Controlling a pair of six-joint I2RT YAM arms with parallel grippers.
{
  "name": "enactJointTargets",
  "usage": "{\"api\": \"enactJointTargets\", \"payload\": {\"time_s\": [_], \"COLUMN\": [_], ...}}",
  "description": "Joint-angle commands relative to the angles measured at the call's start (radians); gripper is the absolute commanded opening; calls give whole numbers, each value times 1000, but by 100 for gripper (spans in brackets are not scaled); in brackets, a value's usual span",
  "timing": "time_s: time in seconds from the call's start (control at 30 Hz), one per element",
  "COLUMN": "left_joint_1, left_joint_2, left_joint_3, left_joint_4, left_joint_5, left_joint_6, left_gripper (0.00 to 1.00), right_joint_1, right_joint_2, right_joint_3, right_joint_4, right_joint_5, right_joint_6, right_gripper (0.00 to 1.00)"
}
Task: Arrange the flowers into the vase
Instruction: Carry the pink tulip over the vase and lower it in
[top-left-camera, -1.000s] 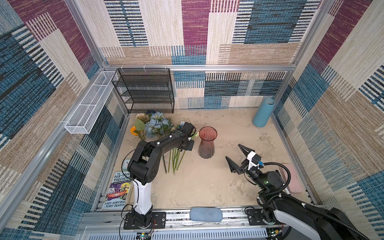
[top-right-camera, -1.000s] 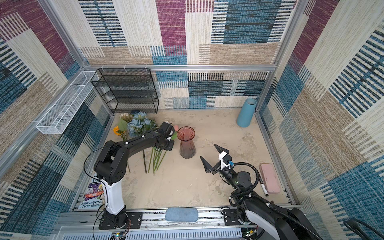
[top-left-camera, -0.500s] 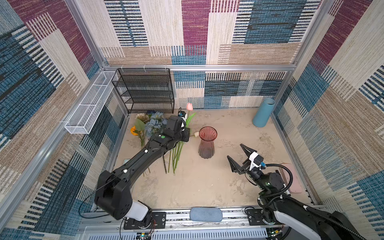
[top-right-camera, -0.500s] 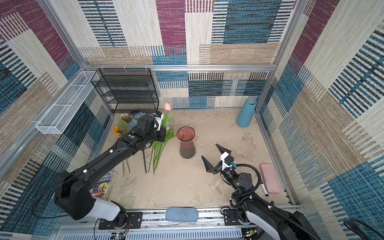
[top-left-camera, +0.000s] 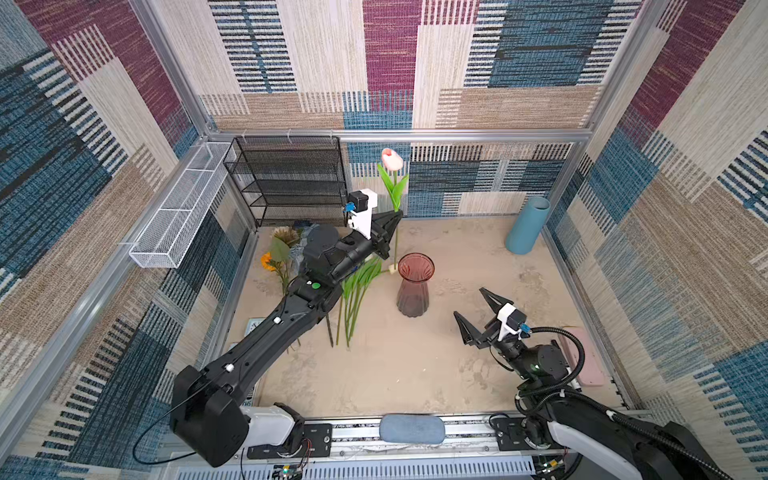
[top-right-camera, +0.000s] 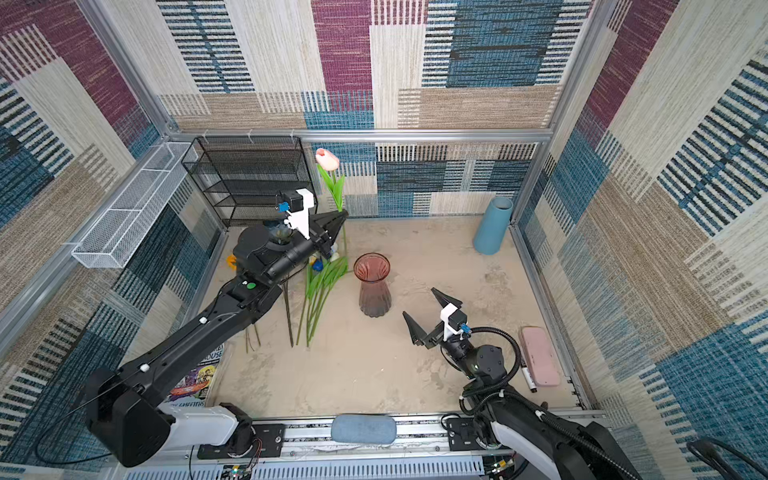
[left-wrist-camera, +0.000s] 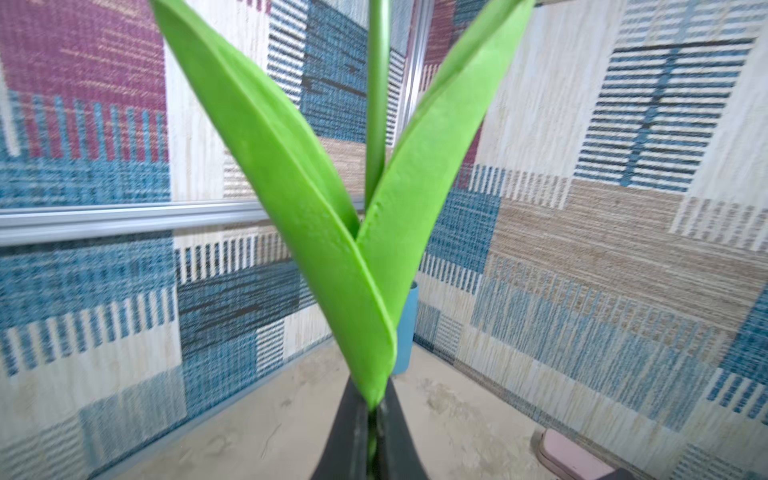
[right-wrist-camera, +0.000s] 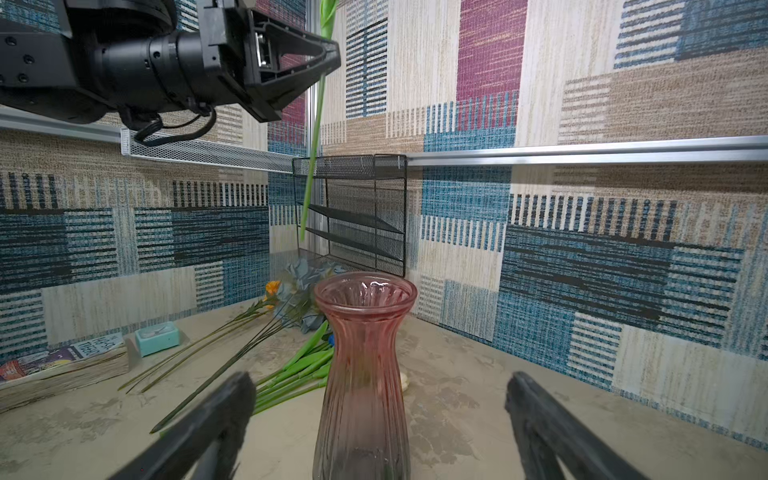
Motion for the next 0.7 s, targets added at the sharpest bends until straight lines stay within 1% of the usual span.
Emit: {"api": "enactJointTargets", "payload": {"time_s": [0.0, 0.13, 0.23, 0.33, 0.4, 0.53, 0.6, 0.67], "left_joint_1": [-5, -12, -18, -22, -23, -25, -26, -29], "left_joint_2": [74, 167, 199, 213, 223, 228, 227, 219], "left_joint_3": [24, 28, -18, -75, -111, -180, -198, -202], "left_joint_4": [253, 311, 336, 352, 375, 425, 414, 361], "left_joint_5": [96, 117, 102, 76, 90, 85, 87, 97], "left_joint_6": [-49, -75, -53, -29, -19, -26, -22, -1], "left_gripper": [0, 0, 0, 0, 0, 0, 0, 0], "right_joint_1": [1, 1, 1, 1, 1, 1, 1, 1], "right_joint_2": [-3, -4, -1, 9, 22, 47, 55, 56], "right_joint_3": [-1, -4, -4, -3, 0, 7, 10, 9], "right_joint_4": [15, 13, 17, 22, 28, 33, 33, 34], "right_joint_5": [9, 8, 4, -1, -6, -17, -16, -15], "right_joint_6": [-8, -13, -12, -11, -10, -11, -10, -10], "right_gripper": [97, 97, 97, 97, 97, 97, 97, 97]}}
